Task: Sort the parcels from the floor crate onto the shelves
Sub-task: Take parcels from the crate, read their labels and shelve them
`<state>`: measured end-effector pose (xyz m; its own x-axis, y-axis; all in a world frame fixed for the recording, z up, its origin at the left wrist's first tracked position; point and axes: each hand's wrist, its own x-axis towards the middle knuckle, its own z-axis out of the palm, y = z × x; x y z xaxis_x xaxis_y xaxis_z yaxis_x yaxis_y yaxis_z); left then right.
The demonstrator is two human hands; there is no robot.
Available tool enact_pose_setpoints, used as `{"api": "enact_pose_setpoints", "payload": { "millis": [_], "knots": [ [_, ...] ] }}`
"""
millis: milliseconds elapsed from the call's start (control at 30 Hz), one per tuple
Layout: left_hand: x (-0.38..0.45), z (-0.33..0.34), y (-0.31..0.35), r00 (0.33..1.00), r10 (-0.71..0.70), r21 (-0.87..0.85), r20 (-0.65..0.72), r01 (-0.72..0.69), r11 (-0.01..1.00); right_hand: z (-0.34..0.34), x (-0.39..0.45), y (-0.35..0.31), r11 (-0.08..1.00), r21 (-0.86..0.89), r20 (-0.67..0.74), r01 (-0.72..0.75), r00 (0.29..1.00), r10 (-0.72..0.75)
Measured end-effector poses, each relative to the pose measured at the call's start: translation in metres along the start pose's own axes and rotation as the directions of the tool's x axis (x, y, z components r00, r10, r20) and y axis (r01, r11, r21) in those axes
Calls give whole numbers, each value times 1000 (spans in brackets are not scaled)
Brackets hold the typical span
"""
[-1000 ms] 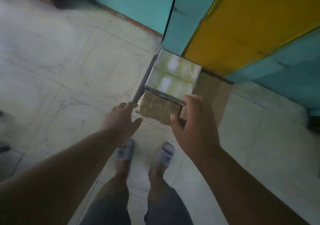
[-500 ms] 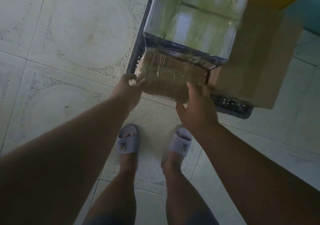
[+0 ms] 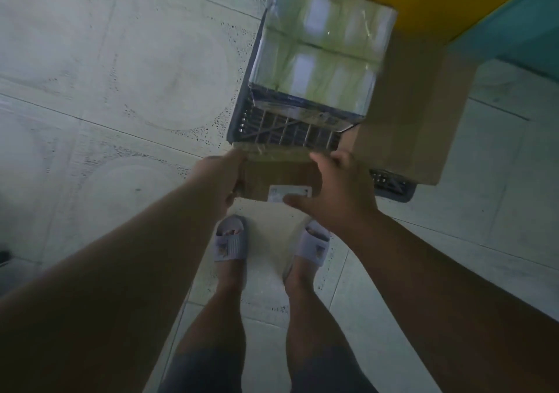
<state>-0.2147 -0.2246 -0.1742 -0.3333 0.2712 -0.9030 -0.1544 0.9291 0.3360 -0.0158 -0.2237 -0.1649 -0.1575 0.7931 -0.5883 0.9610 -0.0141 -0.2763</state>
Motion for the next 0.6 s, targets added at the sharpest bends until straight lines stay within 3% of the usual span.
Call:
{"api": "enact_pose_setpoints", "payload": {
  "millis": [100, 167, 233, 300, 367, 467, 533, 600],
  "knots": [
    [-69, -33, 17, 996, -77, -13, 34, 78, 997, -51, -45, -20, 981, -190, 107, 37, 994, -17],
    [-120, -57, 30, 993, -97, 20, 71, 96, 995, -88, -77, -36, 952, -257, 49, 164, 987, -156],
    [-172, -81, 43, 983, -104, 90, 151, 91, 992, -129, -109, -50, 941, -208, -31, 268, 960, -280],
    [-215, -104, 56, 961, -105, 111, 255, 79, 991, -174, -146, -61, 947, -102, -102, 304, 944, -314],
    [-244, -123, 66, 949, -55, 72, 311, 34, 997, -218, -182, -71, 964, 32, -125, 263, 958, -257],
    [-292, -134, 78, 913, 160, -79, 376, -140, 987, -260, -225, -80, 966, 251, -107, 61, 994, -35],
    [-320, -131, 82, 846, 303, -178, 438, -249, 952, -275, -245, -85, 875, 480, -81, -65, 990, 118],
    [-344, -125, 84, 743, 376, -151, 554, -354, 923, -282, -263, -92, 681, 724, -58, -111, 974, 220]
  ]
}}
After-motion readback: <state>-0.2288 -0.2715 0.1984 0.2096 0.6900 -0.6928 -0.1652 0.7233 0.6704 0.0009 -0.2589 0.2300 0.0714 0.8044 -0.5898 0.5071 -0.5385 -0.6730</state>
